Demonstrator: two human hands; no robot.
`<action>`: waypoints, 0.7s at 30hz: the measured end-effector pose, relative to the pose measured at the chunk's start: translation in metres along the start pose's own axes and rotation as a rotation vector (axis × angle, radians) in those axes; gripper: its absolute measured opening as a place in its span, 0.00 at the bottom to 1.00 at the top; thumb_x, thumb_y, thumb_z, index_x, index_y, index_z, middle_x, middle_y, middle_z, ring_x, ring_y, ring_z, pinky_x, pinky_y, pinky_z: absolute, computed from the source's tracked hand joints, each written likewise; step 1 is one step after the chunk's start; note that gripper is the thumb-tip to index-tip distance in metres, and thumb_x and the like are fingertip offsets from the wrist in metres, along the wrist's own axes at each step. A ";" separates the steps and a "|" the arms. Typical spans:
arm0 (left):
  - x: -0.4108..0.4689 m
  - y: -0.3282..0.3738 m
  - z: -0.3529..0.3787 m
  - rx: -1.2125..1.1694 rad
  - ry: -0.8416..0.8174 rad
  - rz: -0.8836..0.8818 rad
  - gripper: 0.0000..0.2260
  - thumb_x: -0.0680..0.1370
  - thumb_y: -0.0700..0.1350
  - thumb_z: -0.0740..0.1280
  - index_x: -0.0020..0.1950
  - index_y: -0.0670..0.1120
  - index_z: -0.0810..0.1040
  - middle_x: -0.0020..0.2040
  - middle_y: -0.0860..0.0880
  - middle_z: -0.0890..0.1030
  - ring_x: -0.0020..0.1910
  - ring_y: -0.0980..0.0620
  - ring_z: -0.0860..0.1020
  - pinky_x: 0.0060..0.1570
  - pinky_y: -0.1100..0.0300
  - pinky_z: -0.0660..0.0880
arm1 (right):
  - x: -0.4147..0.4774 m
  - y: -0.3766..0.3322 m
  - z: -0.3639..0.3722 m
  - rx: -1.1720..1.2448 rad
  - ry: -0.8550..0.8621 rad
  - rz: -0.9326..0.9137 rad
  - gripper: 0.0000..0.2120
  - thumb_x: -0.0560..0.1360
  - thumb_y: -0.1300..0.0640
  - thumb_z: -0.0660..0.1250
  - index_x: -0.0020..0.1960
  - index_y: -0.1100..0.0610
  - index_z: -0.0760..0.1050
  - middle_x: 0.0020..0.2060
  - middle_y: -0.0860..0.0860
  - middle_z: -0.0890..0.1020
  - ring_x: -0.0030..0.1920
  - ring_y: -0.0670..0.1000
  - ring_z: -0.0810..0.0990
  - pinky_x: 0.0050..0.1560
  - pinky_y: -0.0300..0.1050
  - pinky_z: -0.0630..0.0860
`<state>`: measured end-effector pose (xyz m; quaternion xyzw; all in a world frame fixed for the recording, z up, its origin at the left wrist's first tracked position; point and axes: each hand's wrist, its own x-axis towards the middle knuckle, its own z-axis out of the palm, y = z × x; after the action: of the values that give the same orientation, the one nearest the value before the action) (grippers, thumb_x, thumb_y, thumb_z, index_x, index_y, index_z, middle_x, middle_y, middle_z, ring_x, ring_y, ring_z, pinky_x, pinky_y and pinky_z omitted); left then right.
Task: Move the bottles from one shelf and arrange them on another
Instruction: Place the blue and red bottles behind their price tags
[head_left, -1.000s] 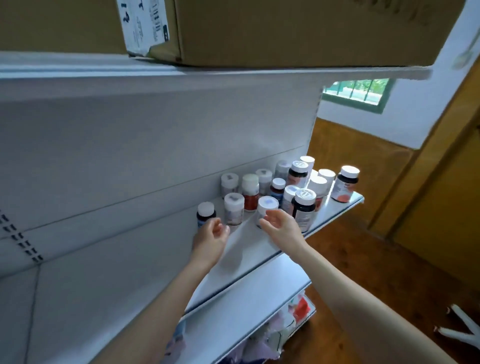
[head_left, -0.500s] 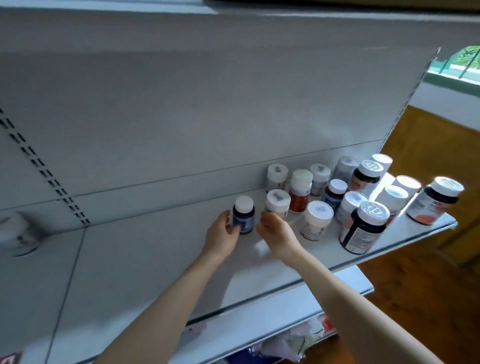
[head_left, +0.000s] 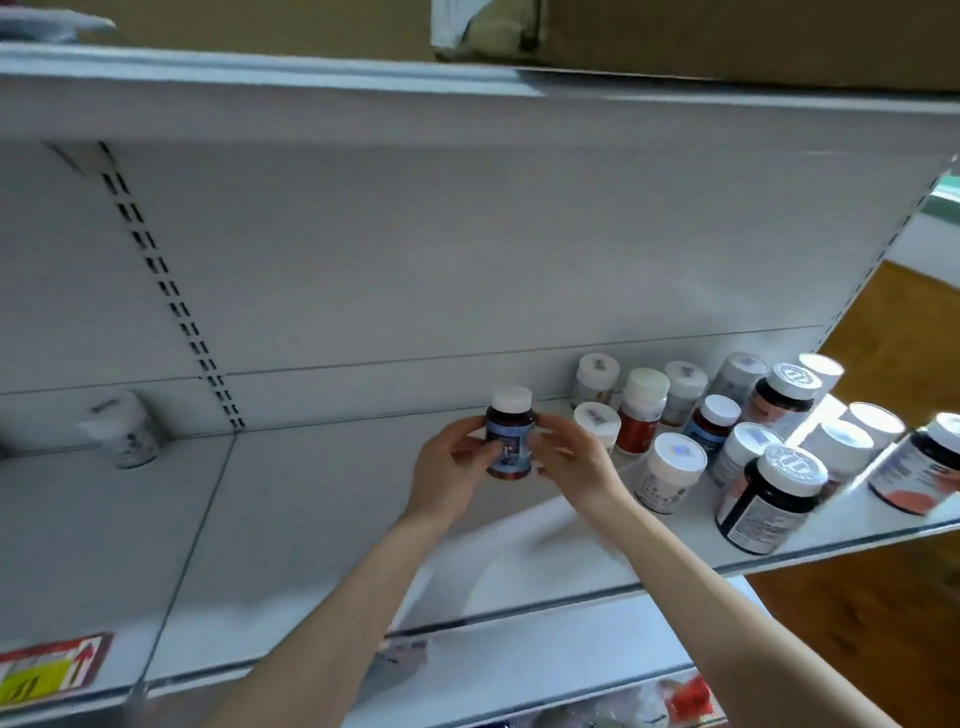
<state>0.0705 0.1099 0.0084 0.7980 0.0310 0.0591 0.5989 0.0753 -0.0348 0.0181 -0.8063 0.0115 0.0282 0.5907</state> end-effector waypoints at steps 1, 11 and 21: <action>-0.007 0.003 -0.007 -0.020 0.014 -0.016 0.14 0.72 0.37 0.68 0.58 0.44 0.77 0.45 0.46 0.81 0.38 0.58 0.77 0.34 0.79 0.70 | -0.003 -0.006 0.003 0.000 -0.015 -0.018 0.14 0.77 0.58 0.62 0.62 0.58 0.72 0.48 0.52 0.79 0.46 0.49 0.77 0.48 0.45 0.74; -0.092 0.022 -0.110 -0.102 0.287 0.006 0.16 0.73 0.34 0.67 0.60 0.41 0.75 0.45 0.46 0.80 0.42 0.56 0.79 0.39 0.74 0.75 | -0.062 -0.072 0.081 0.075 -0.276 -0.240 0.07 0.77 0.59 0.62 0.54 0.52 0.73 0.47 0.53 0.79 0.46 0.53 0.79 0.50 0.50 0.77; -0.182 0.005 -0.277 -0.144 0.509 0.037 0.16 0.73 0.35 0.67 0.60 0.43 0.74 0.45 0.47 0.79 0.35 0.67 0.79 0.36 0.76 0.74 | -0.130 -0.142 0.240 0.097 -0.536 -0.358 0.11 0.77 0.58 0.62 0.59 0.55 0.72 0.49 0.53 0.79 0.50 0.54 0.79 0.47 0.45 0.77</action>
<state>-0.1464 0.3500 0.0792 0.7134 0.1616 0.2710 0.6258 -0.0548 0.2346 0.0886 -0.7304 -0.2851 0.1342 0.6059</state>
